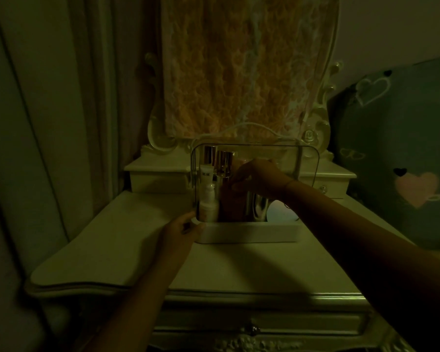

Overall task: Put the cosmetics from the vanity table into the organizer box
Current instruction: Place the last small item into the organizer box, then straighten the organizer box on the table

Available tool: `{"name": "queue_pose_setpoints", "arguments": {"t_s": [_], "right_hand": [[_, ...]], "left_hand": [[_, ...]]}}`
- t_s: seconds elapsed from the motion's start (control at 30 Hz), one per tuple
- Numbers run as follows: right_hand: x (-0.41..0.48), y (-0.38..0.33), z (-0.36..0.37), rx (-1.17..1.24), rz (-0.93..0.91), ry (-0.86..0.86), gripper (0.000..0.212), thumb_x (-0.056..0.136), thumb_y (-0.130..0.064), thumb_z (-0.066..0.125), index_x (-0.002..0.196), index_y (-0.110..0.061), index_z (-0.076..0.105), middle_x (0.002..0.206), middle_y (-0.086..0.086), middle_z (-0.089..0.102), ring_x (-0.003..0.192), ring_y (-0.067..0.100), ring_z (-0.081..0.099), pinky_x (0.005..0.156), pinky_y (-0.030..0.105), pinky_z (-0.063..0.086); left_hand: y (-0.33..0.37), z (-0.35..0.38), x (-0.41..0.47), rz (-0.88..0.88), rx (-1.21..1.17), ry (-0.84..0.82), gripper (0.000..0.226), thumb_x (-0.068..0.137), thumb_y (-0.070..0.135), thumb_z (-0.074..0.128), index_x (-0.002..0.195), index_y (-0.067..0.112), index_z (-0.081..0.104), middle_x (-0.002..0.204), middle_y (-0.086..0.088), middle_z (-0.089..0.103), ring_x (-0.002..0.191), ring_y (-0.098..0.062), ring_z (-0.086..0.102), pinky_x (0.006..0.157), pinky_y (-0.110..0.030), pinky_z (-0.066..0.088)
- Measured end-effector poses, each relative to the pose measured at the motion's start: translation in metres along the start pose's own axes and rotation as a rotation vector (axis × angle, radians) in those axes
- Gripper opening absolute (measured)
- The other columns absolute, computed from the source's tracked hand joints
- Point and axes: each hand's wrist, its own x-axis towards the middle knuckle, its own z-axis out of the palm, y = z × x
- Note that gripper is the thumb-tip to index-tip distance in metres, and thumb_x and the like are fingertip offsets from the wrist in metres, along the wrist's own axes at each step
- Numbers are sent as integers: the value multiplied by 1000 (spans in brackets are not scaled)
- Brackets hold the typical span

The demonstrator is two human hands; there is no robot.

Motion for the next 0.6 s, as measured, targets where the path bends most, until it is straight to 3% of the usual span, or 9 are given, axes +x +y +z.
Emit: {"name": "queue_pose_setpoints", "arguments": {"t_s": [0.17,0.23,0.33,0.4,0.47,0.6], "right_hand": [[-15,1,-4,-41,-8,146,26,82,-21,65,108,-16,67,119,4,63,112,22,55,100,45,42],[-32,2,-2,-33,-42,303,31,82,-27,63,112,-18,63,122,1,59,112,19,54,96,39,46],[-71,6,6,133,-52,618,35,82,-31,53,114,-17,61,114,-2,58,95,9,57,78,20,50],[-94,20,14,168,25,834,24,85,-26,52,105,-17,62,101,-4,58,85,8,57,71,12,43],[-108,40,20,319,203,961,15,88,-22,51,101,-20,58,98,-3,58,88,15,58,71,13,41],[-108,69,17,816,500,818,37,95,-28,45,127,-11,48,130,11,52,121,24,49,98,34,42]], "left_hand": [[-1,0,1,-24,-5,-1,45,82,14,65,125,12,54,112,-12,61,105,-24,58,73,-20,46],[-2,1,2,-25,-13,-3,44,82,12,65,124,12,54,109,-12,62,107,-27,59,71,-19,46],[-2,2,2,-25,-14,12,43,82,13,64,124,12,55,112,-13,62,103,-21,59,65,-14,43],[-3,2,3,-28,-30,42,45,83,15,63,126,11,51,121,-14,59,101,-15,55,68,-16,42],[-2,1,4,-26,-19,79,47,86,22,59,131,13,46,130,-11,54,109,-16,51,77,-22,39],[13,-7,14,-4,-4,192,46,92,34,45,135,18,40,140,-7,45,124,-22,44,91,-31,38]]}}
